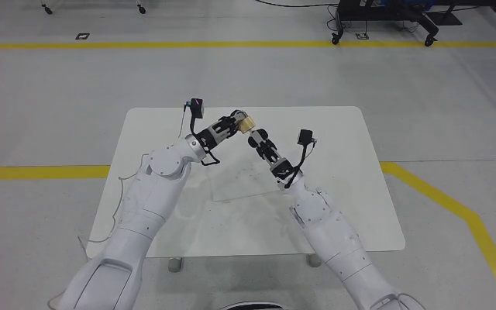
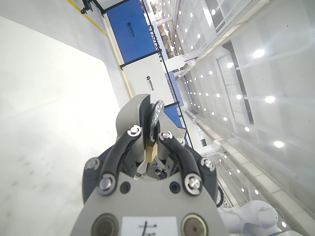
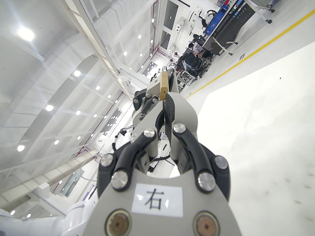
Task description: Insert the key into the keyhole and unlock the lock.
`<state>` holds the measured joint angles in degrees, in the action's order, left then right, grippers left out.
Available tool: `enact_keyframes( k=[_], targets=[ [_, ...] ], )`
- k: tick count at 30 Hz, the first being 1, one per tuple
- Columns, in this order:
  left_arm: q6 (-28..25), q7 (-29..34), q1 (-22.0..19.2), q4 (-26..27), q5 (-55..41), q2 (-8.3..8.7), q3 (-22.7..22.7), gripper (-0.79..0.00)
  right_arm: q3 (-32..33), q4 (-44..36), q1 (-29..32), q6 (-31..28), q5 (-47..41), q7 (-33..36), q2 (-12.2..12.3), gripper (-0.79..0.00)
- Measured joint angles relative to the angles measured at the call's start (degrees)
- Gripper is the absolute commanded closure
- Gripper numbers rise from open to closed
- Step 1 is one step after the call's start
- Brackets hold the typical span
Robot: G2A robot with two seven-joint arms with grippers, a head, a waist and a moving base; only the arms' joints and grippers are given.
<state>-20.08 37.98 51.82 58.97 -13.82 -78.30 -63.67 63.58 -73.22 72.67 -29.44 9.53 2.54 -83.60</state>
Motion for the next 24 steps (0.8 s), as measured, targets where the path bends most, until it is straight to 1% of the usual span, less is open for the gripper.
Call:
enact_keyframes(
  k=[1,3,4,10,13,18,21,22,23,24],
  targets=[
    [0.0,-0.1,0.0,0.0,0.0,0.00,-0.1,0.000,0.0,0.0,0.0,-0.1,-0.2,-0.1,0.0,-0.379],
    [0.1,-0.1,0.0,0.0,-0.1,0.01,-0.1,0.000,0.1,0.0,0.0,-0.2,-0.3,-0.4,0.0,-0.727],
    [0.1,-0.2,0.0,0.0,0.0,0.02,-0.1,0.000,0.2,0.0,0.0,-0.3,-0.3,-0.6,0.0,-0.785],
    [0.3,-1.0,0.1,-0.3,-0.3,-0.02,-0.4,0.000,0.8,-0.5,0.4,-1.4,-2.2,-2.3,-0.2,-0.785],
    [0.3,-2.5,0.2,-0.3,-0.8,-0.09,-0.6,0.000,0.8,-0.5,0.4,-1.3,-2.0,-2.2,-0.2,-0.785],
    [0.3,-2.5,0.2,-0.2,-0.8,-0.09,-0.6,0.000,0.8,-0.5,0.4,-1.3,-2.0,-2.2,-0.2,-0.785],
    [-0.7,-5.1,1.3,0.7,0.1,-0.05,-1.0,0.000,0.6,-1.0,0.7,-1.5,-2.7,-1.6,-0.2,-0.785],
    [-1.7,-6.6,1.9,1.1,0.3,-0.09,-1.0,0.000,0.5,-1.9,1.3,-1.6,-4.9,0.3,-0.3,-0.610],
    [-2.7,-7.5,2.2,1.2,0.4,-0.13,-1.0,0.000,0.5,-2.6,1.6,-1.3,-7.8,2.5,-0.3,-0.391],
    [-3.7,-8.3,2.5,1.3,0.5,-0.20,-1.0,0.000,0.7,-3.2,1.9,-0.9,-11.6,5.2,-0.3,-0.382]
  ],
)
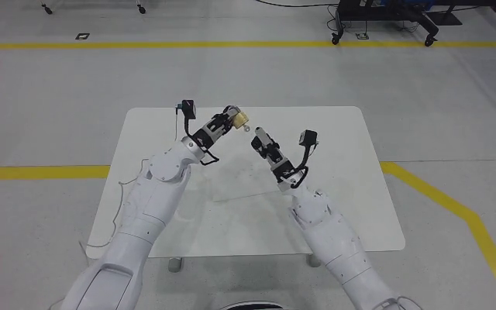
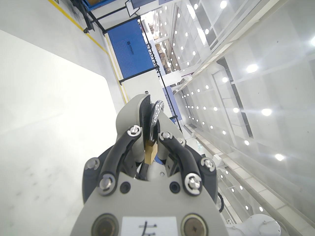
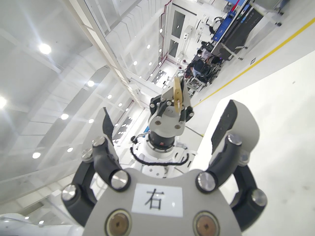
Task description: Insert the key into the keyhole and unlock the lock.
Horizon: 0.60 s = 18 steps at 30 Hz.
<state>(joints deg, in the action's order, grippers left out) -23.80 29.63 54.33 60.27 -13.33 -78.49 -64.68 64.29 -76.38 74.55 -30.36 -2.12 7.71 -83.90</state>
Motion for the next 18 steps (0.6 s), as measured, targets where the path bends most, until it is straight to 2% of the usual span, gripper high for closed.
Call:
enact_keyframes(
  k=[4,6,8,12,18],
  targets=[
    [-4.2,-2.5,0.3,-0.6,-0.5,-0.47,0.6,0.000,1.8,-0.6,0.5,2.9,-15.6,11.0,0.6,-0.317],
    [-4.9,-2.5,0.0,-1.0,-0.7,-0.66,0.9,0.000,2.2,-0.6,0.7,3.7,-18.4,13.5,0.8,-0.268],
    [-5.5,-2.4,-0.3,-1.5,-0.7,-0.82,1.3,0.000,2.5,-0.5,0.7,4.3,-19.5,15.0,0.9,-0.262],
    [-6.9,-1.9,-0.7,-2.1,-0.6,-0.98,1.5,0.000,2.4,-0.2,0.3,5.7,-19.4,15.8,1.0,-0.302],
    [-8.1,-2.1,-0.6,-1.6,2.1,-0.89,1.6,0.000,1.7,0.8,-0.8,6.7,-15.7,13.9,0.9,-0.329]
  ],
)
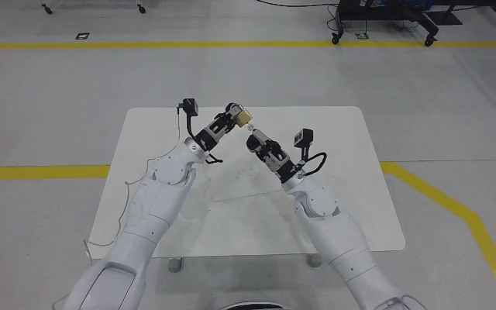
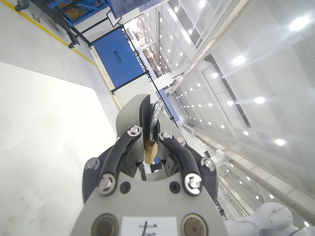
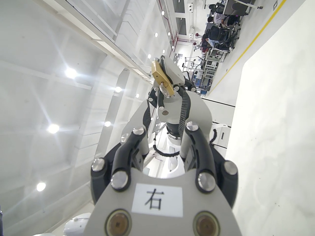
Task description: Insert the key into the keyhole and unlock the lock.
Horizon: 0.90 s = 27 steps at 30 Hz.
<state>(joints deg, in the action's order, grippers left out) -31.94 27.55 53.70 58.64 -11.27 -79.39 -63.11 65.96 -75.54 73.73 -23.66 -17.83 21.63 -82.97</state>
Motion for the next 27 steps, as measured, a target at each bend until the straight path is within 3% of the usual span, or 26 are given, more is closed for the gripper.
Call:
enact_keyframes(
  k=[5,15,24,27],
  targets=[
    [-0.2,-0.6,0.5,1.0,1.4,0.06,-0.1,0.000,-0.5,0.1,-0.4,-0.2,0.4,-0.7,-0.1,-0.345],
    [0.0,-0.9,0.9,2.6,3.6,0.19,-0.4,0.000,-0.8,1.4,-1.5,0.0,1.7,-2.2,-0.2,-0.259],
    [0.8,-0.1,0.9,3.5,4.6,0.17,-0.1,0.000,-0.7,1.2,-1.5,-0.7,1.2,-2.8,-0.3,-0.157],
    [1.0,0.0,0.9,3.7,4.8,0.18,-0.1,0.000,-0.5,1.0,-1.3,-1.1,1.3,-3.0,-0.3,-0.080]
  ],
)
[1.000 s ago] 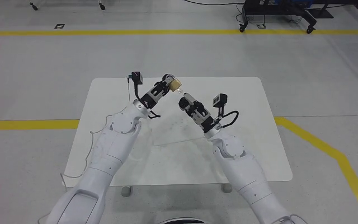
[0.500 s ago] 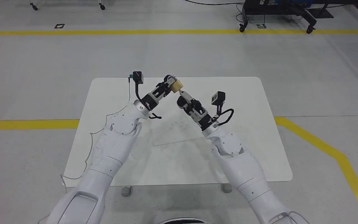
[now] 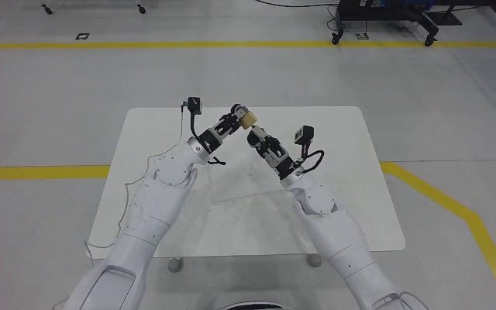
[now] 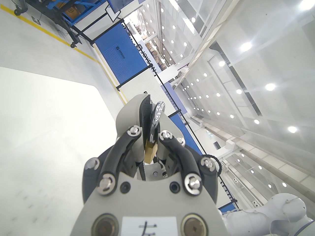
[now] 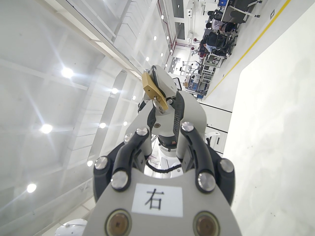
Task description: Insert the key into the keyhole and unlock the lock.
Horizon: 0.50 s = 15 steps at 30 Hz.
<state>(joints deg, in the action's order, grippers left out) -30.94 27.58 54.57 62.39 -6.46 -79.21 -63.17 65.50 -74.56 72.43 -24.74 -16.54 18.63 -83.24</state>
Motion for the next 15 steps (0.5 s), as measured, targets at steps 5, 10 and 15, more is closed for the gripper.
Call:
enact_keyframes(
  k=[5,10,15],
  targets=[
    [0.3,0.1,0.1,0.4,0.3,0.05,-0.1,0.000,0.2,-0.5,0.5,-0.5,-0.8,0.4,0.0,0.000],
    [0.2,0.3,0.3,0.7,0.5,0.04,-0.1,0.000,0.2,-0.5,0.8,-0.9,-5.1,1.8,-0.1,0.000],
    [-0.3,0.7,0.3,0.6,0.2,0.01,0.0,0.000,0.3,-0.1,0.7,-0.5,-11.6,4.9,-0.3,0.000]
  ],
)
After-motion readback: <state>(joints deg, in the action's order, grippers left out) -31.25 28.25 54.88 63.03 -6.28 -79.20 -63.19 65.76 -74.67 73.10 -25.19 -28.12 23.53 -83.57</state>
